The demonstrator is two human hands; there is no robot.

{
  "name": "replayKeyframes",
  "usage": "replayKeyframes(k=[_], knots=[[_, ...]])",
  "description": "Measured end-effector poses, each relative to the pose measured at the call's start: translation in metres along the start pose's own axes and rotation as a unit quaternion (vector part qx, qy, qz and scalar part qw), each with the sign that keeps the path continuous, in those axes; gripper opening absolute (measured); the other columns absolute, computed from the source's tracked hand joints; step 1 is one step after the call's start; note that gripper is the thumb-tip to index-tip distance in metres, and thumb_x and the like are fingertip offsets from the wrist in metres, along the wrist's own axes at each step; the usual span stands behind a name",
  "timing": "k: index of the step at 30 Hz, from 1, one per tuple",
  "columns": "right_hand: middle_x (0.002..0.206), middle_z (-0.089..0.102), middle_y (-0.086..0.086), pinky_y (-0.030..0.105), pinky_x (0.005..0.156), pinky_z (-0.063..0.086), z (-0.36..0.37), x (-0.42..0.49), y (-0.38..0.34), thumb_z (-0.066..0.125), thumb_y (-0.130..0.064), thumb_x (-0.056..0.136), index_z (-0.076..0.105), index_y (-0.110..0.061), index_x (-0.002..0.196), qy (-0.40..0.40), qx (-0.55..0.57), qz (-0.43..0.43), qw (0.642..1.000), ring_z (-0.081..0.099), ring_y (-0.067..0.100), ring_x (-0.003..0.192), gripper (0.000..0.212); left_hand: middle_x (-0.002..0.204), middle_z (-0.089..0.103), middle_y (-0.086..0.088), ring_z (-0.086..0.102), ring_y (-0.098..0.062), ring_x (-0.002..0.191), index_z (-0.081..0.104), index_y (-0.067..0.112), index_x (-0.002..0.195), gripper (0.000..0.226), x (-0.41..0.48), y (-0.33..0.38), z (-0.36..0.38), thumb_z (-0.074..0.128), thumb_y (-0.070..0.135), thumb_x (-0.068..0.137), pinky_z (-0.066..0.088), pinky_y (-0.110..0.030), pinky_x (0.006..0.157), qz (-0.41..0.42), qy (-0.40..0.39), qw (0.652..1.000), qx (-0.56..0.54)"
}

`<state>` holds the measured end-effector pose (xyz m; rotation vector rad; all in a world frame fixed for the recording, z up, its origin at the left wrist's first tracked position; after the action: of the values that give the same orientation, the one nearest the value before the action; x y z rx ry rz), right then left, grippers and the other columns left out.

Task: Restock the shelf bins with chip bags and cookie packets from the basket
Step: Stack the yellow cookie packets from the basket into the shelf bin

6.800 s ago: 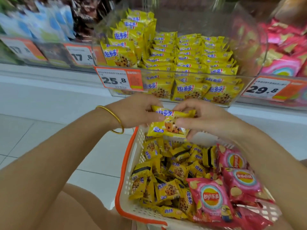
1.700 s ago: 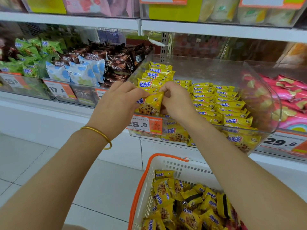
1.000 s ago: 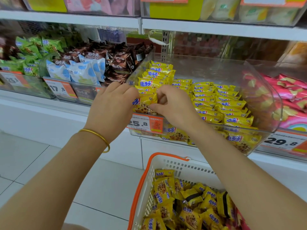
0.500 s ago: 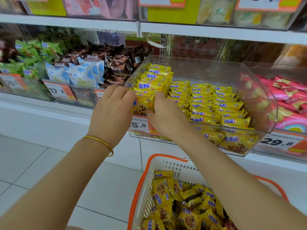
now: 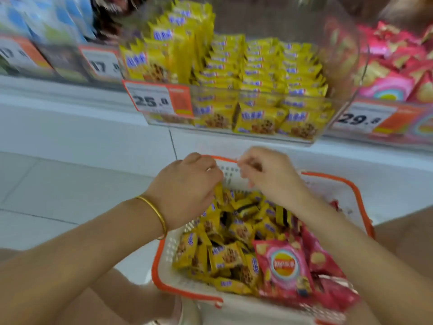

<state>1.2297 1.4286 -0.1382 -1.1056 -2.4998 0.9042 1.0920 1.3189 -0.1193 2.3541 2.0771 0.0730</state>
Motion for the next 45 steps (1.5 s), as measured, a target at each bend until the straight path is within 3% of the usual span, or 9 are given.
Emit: replayKeyframes(k=[5, 13, 17, 22, 26, 39, 40, 41, 45], knots=[[0.112, 0.061, 0.005, 0.037, 0.082, 0.052, 0.082, -0.001, 0.123, 0.050, -0.012, 0.093, 0.058, -0.014, 0.115, -0.176, -0.118, 0.145, 0.966, 0.059, 0.021, 0.097, 0.023, 0.132, 0.042, 0.002, 0.038, -0.019, 0.122, 0.045, 0.023, 0.129, 0.034, 0.012, 0.004, 0.026, 0.036, 0.034, 0.098, 0.042, -0.035, 0.095, 0.002, -0.187, 0.981, 0.054], [0.149, 0.021, 0.022, 0.050, 0.097, 0.043, 0.171, 0.010, 0.162, 0.057, -0.025, 0.093, 0.015, -0.025, 0.148, -0.256, -0.252, 0.143, 0.922, 0.031, 0.043, 0.130, 0.069, 0.125, 0.047, 0.002, 0.041, -0.019, 0.118, 0.045, 0.024, 0.128, 0.034, 0.045, 0.003, 0.029, 0.035, 0.034, 0.097, 0.045, -0.037, 0.092, -0.002, -0.196, 0.979, 0.052], [0.130, 0.046, 0.019, 0.041, 0.079, 0.050, 0.178, 0.012, 0.159, 0.062, -0.008, 0.084, 0.034, -0.014, 0.137, -0.202, -0.326, 0.161, 0.909, 0.045, 0.037, 0.116, 0.061, 0.125, 0.046, 0.003, 0.040, -0.018, 0.119, 0.045, 0.026, 0.127, 0.033, 0.054, 0.001, 0.030, 0.035, 0.037, 0.098, 0.043, -0.035, 0.094, 0.003, -0.190, 0.981, 0.043], [0.089, 0.061, 0.002, 0.035, 0.064, 0.054, 0.122, 0.019, 0.154, 0.046, -0.021, 0.096, 0.040, -0.014, 0.136, -0.151, -0.032, 0.230, 0.961, 0.058, 0.018, 0.076, 0.042, 0.123, 0.048, 0.003, 0.042, -0.016, 0.117, 0.049, 0.026, 0.125, 0.032, 0.063, -0.001, 0.030, 0.039, 0.036, 0.096, 0.044, -0.034, 0.092, -0.019, -0.191, 0.982, 0.000], [0.083, 0.059, 0.006, 0.032, 0.061, 0.056, 0.058, 0.014, 0.122, 0.052, -0.013, 0.093, 0.051, -0.012, 0.118, -0.247, 0.319, 0.300, 0.864, 0.062, 0.023, 0.069, 0.025, 0.127, 0.051, -0.002, 0.049, -0.018, 0.115, 0.046, 0.019, 0.130, 0.038, 0.069, 0.001, 0.029, 0.047, 0.035, 0.095, 0.043, -0.037, 0.095, -0.053, -0.214, 0.972, -0.083], [0.091, 0.065, 0.008, 0.025, 0.054, 0.051, -0.031, -0.022, 0.023, 0.063, -0.026, 0.083, 0.058, -0.013, 0.104, -0.201, 0.458, 0.128, 0.857, 0.065, 0.016, 0.067, 0.026, 0.093, 0.058, 0.006, 0.062, -0.014, 0.097, 0.050, 0.018, 0.129, 0.052, 0.065, 0.015, -0.028, 0.069, 0.028, 0.082, 0.046, -0.013, 0.064, -0.167, -0.111, 0.884, -0.422], [0.090, 0.067, 0.007, 0.024, 0.056, 0.051, -0.036, -0.024, 0.018, 0.064, -0.030, 0.078, 0.058, -0.012, 0.105, -0.199, 0.439, 0.115, 0.869, 0.066, 0.016, 0.069, 0.033, 0.085, 0.031, 0.016, 0.063, -0.005, 0.095, 0.052, 0.017, 0.128, 0.052, 0.064, 0.014, -0.035, 0.071, 0.027, 0.081, 0.043, -0.009, 0.061, -0.157, -0.090, 0.890, -0.420], [0.088, 0.069, 0.004, 0.024, 0.057, 0.050, -0.042, -0.025, 0.011, 0.065, -0.030, 0.075, 0.059, -0.011, 0.104, -0.194, 0.411, 0.095, 0.885, 0.066, 0.014, 0.070, 0.035, 0.115, 0.045, -0.009, 0.059, 0.005, 0.095, 0.054, 0.016, 0.126, 0.051, 0.064, 0.013, -0.042, 0.072, 0.025, 0.080, 0.040, -0.004, 0.057, -0.146, -0.070, 0.892, -0.422], [0.083, 0.071, -0.002, 0.026, 0.060, 0.053, -0.069, -0.019, -0.013, 0.072, -0.018, 0.067, 0.060, -0.012, 0.099, -0.148, 0.363, 0.035, 0.919, 0.066, 0.017, 0.072, 0.034, 0.080, 0.066, 0.000, 0.063, -0.002, 0.072, 0.058, 0.019, 0.116, 0.042, 0.064, 0.011, -0.065, 0.073, 0.027, 0.077, 0.044, -0.010, 0.061, -0.110, -0.012, 0.871, -0.480]])
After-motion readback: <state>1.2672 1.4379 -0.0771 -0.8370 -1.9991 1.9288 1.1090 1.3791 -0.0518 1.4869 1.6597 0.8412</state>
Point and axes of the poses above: each hand's wrist, its own x-axis towards the middle knuckle, its own z-axis out of the palm, y = z × x, the point moved 2 cm from there along x, towards the middle knuckle
